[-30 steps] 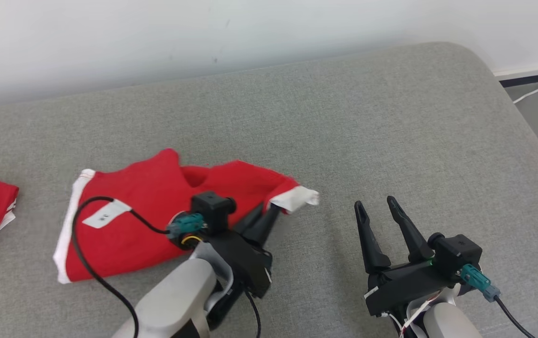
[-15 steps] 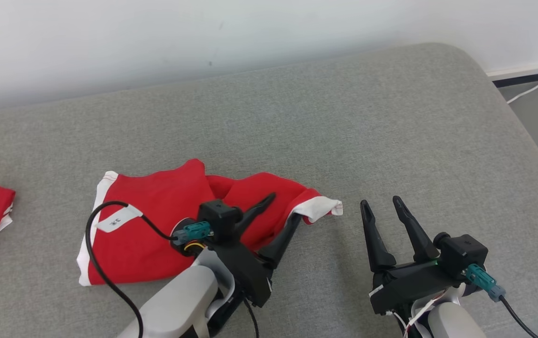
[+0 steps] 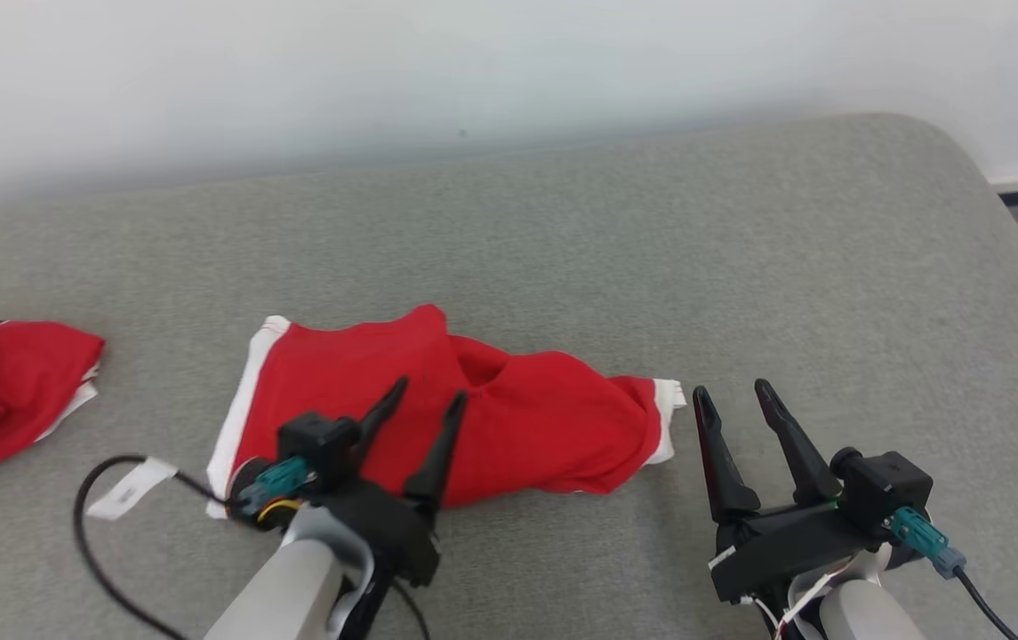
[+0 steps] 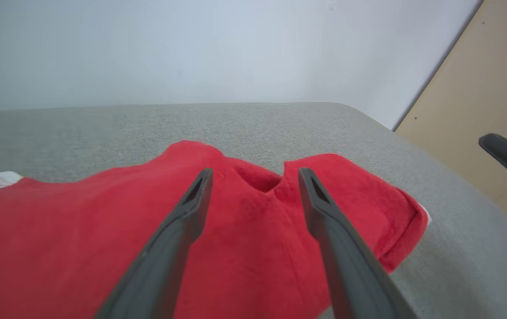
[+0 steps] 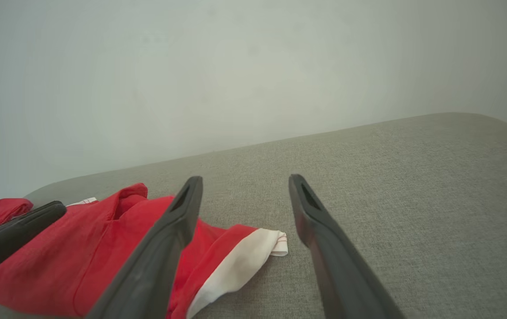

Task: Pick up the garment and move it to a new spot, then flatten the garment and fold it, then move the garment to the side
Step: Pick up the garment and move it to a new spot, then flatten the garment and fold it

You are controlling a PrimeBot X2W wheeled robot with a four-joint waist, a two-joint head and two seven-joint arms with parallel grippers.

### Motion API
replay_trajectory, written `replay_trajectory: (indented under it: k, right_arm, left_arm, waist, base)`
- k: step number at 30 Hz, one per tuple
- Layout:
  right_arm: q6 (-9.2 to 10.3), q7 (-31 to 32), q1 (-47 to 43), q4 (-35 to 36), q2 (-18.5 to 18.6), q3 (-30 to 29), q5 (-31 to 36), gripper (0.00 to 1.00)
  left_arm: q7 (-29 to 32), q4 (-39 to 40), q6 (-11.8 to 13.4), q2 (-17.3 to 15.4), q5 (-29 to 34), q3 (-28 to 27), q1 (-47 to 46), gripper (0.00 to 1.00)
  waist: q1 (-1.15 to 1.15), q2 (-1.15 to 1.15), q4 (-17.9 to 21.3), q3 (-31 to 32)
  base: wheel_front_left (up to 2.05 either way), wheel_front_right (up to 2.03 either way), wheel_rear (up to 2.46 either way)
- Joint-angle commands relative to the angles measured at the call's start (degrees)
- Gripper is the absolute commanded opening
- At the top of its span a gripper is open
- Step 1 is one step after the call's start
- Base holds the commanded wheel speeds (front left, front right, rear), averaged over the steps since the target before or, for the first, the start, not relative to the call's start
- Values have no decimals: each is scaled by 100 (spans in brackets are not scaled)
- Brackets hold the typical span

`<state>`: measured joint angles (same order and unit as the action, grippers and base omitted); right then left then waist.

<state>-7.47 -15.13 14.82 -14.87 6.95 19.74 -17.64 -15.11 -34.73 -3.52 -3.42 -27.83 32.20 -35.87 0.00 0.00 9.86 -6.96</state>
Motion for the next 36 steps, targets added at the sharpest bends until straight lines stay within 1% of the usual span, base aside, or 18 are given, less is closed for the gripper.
replay_trajectory:
  k: [1, 5, 10, 15, 16, 21, 25, 29, 33, 36]
  right_arm:
    - [-4, -3, -34, -1, 32, 14, 3, 100]
    - [-4, -3, -108, -23, 54, 66, 18, 100]
    - [-4, -3, -136, -61, 70, 207, 19, 100]
    - [-4, -3, -117, -107, 118, 434, -25, 100]
    - [-4, -3, -117, -107, 118, 434, -25, 100]
    - [-4, -3, -153, -150, 166, 486, -69, 100]
    - [-4, -3, -205, -182, 166, 503, -64, 100]
    - [-4, -2, -206, -235, 183, 504, -77, 100]
    - [-4, -2, -96, -341, 204, 618, -119, 100]
    - [-4, -3, 52, -505, 236, 737, -164, 100]
  left_arm:
    - [-7, 82, 63, -61, 176, -184, 208, 100]
    - [-7, 367, 205, -92, 587, -803, 667, 100]
    - [-7, 718, 226, -91, 933, -1551, 1225, 100]
    - [-7, 1086, 197, -101, 1264, -2253, 1800, 100]
    - [-7, 1086, 197, -101, 1264, -2253, 1800, 100]
    - [-7, 1488, 141, -49, 1580, -2821, 2234, 100]
    - [-7, 1742, 96, 1, 1732, -3103, 2513, 100]
    - [-7, 1810, 32, 38, 1810, -3263, 2683, 100]
    - [-7, 1841, -14, 49, 1850, -3318, 2789, 100]
    - [-7, 1857, 8, 51, 1728, -3270, 2786, 100]
  waist:
    - [0, 0, -175, 114]
    - [0, 0, -374, 225]
    - [0, 0, -598, 331]
    - [0, 0, -833, 387]
    - [0, 0, -833, 387]
    - [0, 0, -1145, 398]
    - [0, 0, -1360, 411]
    - [0, 0, -1523, 409]
    - [0, 0, -1634, 368]
    - [0, 0, -1720, 312]
  base:
    - [0, 0, 0]
    - [0, 0, 0]
    - [0, 0, 0]
    - [0, 0, 0]
    - [0, 0, 0]
    - [0, 0, 0]
    - [0, 0, 0]
    - [0, 0, 0]
    - [0, 0, 0]
    - [0, 0, 0]
